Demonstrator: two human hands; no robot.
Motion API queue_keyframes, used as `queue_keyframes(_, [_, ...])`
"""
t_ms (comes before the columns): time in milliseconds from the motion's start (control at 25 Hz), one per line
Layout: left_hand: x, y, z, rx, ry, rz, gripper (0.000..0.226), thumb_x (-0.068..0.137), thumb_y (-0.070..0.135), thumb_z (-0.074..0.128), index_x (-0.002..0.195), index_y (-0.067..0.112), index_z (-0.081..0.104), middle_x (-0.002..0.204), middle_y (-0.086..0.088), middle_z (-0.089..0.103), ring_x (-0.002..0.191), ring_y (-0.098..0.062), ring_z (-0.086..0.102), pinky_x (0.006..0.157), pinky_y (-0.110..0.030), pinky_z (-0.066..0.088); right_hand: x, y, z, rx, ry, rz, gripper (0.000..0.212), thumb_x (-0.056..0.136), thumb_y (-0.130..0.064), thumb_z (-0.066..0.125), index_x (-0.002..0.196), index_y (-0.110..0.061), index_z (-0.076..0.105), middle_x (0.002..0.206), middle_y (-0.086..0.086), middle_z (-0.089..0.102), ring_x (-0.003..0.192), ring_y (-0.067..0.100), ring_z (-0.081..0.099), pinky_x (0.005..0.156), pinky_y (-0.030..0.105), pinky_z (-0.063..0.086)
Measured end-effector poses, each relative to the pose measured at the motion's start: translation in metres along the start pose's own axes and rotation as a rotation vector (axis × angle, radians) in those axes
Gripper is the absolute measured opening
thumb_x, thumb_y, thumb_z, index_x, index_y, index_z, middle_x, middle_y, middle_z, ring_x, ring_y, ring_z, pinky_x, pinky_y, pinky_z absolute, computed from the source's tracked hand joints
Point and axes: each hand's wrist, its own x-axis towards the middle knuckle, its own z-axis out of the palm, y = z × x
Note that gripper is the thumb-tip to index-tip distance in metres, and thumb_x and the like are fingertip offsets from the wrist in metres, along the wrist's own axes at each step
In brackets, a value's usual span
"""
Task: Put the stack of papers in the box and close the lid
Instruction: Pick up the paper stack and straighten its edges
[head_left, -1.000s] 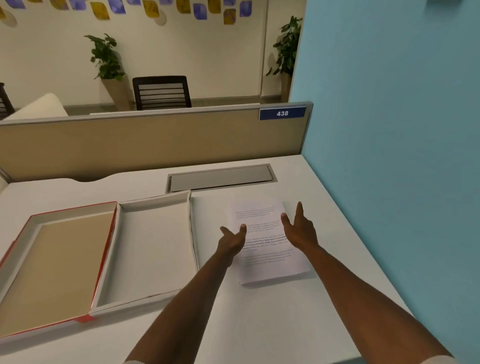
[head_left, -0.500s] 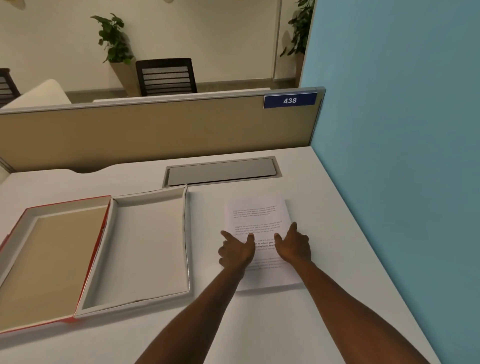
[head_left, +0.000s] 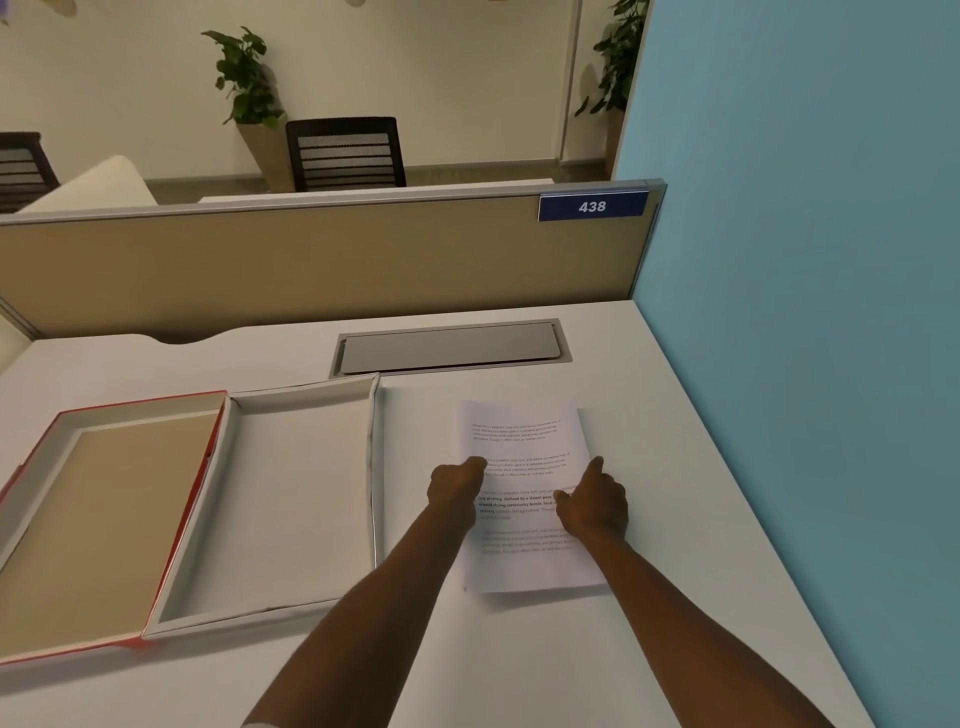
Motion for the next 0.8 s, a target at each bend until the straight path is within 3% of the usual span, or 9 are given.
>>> queue_keyframes(120, [0.000, 0.012, 0.001, 0.038, -0.083, -0.013, 0.044, 0.087, 0.026, 0.073, 0.121, 0.005, 0.055, 0.112, -0.015, 0.066, 0.096, -0.032, 0.066, 0.081, -0.042, 0.055, 0.000, 0.000, 0.000, 0.005, -0.002, 0.006, 0.092, 0.088, -0.042, 0.068, 0.155, -0.006, 0.017, 0.141, 0.017, 0.053, 0.130, 0.033, 0.052, 0.099, 0.042, 0.051])
queue_keyframes(320, [0.006, 0.009, 0.008, 0.203, 0.004, 0.055, 0.049, 0.078, 0.034, 0.076, 0.114, 0.007, 0.057, 0.115, -0.012, 0.064, 0.100, -0.032, 0.066, 0.084, -0.041, 0.058, 0.002, 0.002, 0.001, 0.022, -0.006, 0.012, 0.094, 0.086, -0.044, 0.070, 0.155, -0.007, 0.017, 0.141, 0.016, 0.053, 0.129, 0.033, 0.052, 0.098, 0.042, 0.052])
queue_keyframes(400, [0.007, 0.009, 0.009, 0.209, -0.021, 0.076, 0.039, 0.085, 0.031, 0.075, 0.109, 0.008, 0.055, 0.112, -0.012, 0.064, 0.099, -0.032, 0.065, 0.080, -0.038, 0.056, 0.002, 0.002, 0.002, 0.028, -0.010, 0.018, 0.093, 0.086, -0.044, 0.070, 0.154, -0.007, 0.019, 0.142, 0.016, 0.053, 0.129, 0.033, 0.052, 0.098, 0.042, 0.052])
queue_keyframes(520, [0.013, 0.015, -0.001, 0.141, -0.132, 0.049, 0.041, 0.082, 0.031, 0.082, 0.103, 0.005, 0.058, 0.112, -0.016, 0.069, 0.099, -0.036, 0.070, 0.084, -0.046, 0.060, 0.002, 0.003, 0.001, 0.030, -0.016, 0.022, 0.091, 0.085, -0.045, 0.071, 0.153, -0.009, 0.022, 0.142, 0.015, 0.051, 0.129, 0.032, 0.052, 0.098, 0.042, 0.052])
queue_keyframes(600, [0.004, 0.021, -0.007, 0.037, -0.308, -0.008, 0.031, 0.083, 0.019, 0.081, 0.102, 0.003, 0.062, 0.104, -0.019, 0.072, 0.087, -0.036, 0.073, 0.068, -0.047, 0.063, 0.004, 0.007, 0.001, 0.052, -0.019, 0.030, 0.090, 0.084, -0.044, 0.072, 0.152, -0.009, 0.025, 0.143, 0.015, 0.050, 0.129, 0.033, 0.051, 0.099, 0.043, 0.051])
queue_keyframes(680, [-0.003, 0.023, -0.005, 0.068, -0.363, 0.041, 0.025, 0.087, 0.010, 0.076, 0.105, 0.000, 0.063, 0.100, -0.018, 0.071, 0.077, -0.031, 0.071, 0.051, -0.037, 0.061, 0.007, 0.012, 0.000, 0.094, -0.019, 0.016, 0.090, 0.082, -0.042, 0.074, 0.152, -0.008, 0.027, 0.144, 0.016, 0.049, 0.131, 0.034, 0.050, 0.101, 0.044, 0.050])
queue_keyframes(800, [-0.016, 0.020, 0.002, 0.071, -0.351, 0.191, 0.034, 0.089, 0.012, 0.074, 0.118, -0.004, 0.064, 0.110, -0.019, 0.073, 0.085, -0.034, 0.074, 0.063, -0.040, 0.064, 0.015, 0.022, -0.005, 0.255, -0.041, 0.017, 0.091, 0.078, -0.044, 0.078, 0.150, -0.008, 0.034, 0.143, 0.018, 0.049, 0.130, 0.035, 0.050, 0.103, 0.046, 0.049])
